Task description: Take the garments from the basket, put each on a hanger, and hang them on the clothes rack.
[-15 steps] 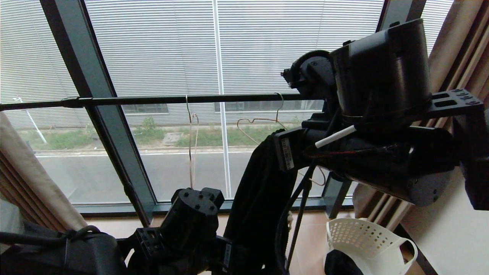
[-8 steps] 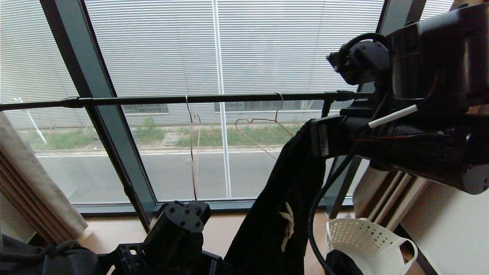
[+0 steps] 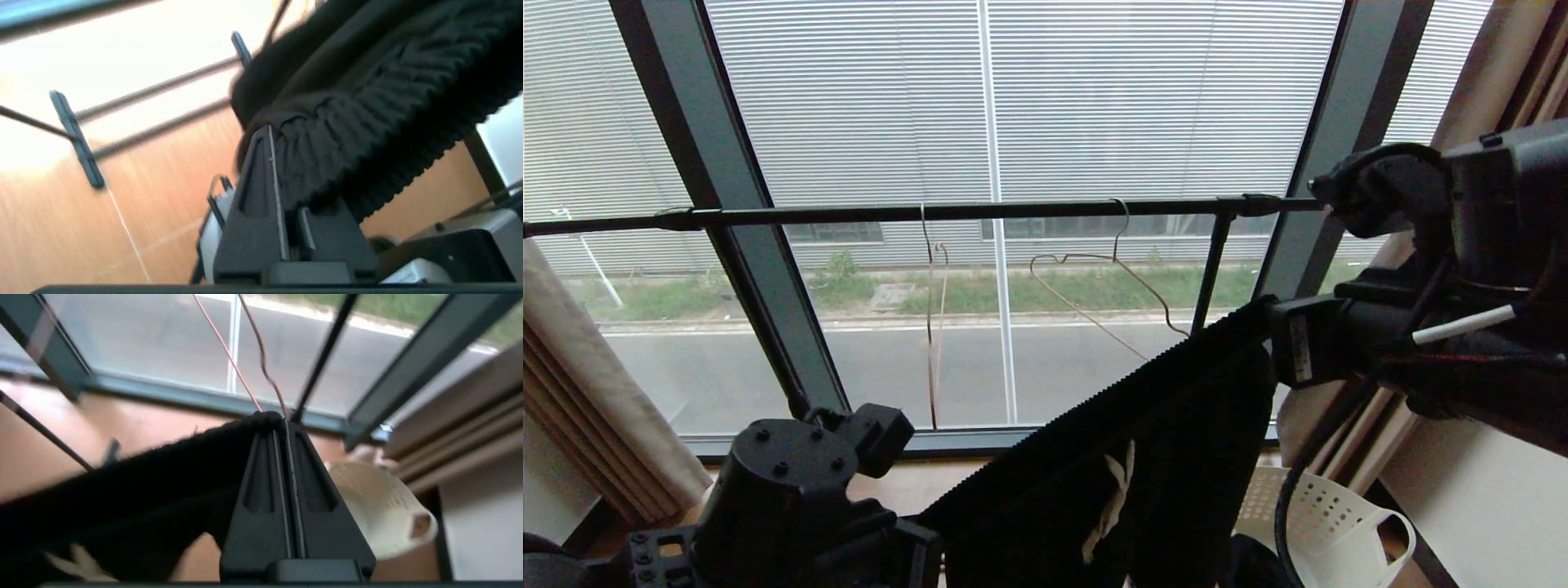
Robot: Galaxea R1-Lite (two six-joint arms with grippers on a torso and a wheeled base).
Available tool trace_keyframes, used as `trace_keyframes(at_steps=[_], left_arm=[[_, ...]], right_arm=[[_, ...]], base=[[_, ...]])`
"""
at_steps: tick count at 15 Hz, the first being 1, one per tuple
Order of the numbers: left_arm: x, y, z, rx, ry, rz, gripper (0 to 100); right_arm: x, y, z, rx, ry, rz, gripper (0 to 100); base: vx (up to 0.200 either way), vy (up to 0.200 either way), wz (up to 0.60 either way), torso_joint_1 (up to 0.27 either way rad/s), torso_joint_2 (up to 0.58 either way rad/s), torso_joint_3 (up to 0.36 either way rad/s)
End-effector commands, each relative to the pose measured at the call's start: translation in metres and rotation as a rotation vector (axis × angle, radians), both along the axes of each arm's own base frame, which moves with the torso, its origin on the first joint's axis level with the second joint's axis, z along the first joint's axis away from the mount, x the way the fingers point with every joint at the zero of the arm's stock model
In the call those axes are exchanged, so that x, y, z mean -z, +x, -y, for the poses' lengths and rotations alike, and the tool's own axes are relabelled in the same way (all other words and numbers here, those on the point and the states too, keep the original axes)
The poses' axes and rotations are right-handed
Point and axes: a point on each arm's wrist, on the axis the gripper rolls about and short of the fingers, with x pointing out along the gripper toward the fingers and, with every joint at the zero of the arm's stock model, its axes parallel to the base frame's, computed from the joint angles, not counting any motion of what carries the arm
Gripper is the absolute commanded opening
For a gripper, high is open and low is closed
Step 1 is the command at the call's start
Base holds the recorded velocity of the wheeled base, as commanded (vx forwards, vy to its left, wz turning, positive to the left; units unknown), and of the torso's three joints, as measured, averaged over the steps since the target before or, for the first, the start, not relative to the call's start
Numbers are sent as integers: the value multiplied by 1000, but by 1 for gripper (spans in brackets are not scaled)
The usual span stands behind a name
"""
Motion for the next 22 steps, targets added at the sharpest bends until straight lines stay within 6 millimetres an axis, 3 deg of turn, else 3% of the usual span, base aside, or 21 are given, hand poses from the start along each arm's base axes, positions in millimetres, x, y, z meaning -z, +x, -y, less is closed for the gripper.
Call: trace_keyframes(at_steps=[1, 5, 11, 15, 18, 22], left_arm=[[-18, 2, -8, -22, -41, 69, 0], [-32, 9, -2, -8, -67, 116, 0], [-48, 21, 10, 15, -77, 156, 0], [-76, 47, 32, 55, -76, 175, 0], [-84, 69, 48, 55, -66, 183, 0], [-96, 101, 71, 49, -63, 188, 0]], right_arm=[[9, -11, 12, 4, -17, -20, 0], [38, -25, 25, 10, -45, -75, 0], [48, -30, 29, 1, -56, -88, 0], [53, -58, 40, -142, -80, -112, 0], [56, -73, 48, -289, -128, -119, 0], [65, -86, 28, -478, -170, -180, 0]], base=[[0, 0, 0, 0, 0, 0], [0, 0, 0, 0, 0, 0], [0, 0, 0, 0, 0, 0], [0, 0, 0, 0, 0, 0], [0, 0, 0, 0, 0, 0], [0, 0, 0, 0, 0, 0]])
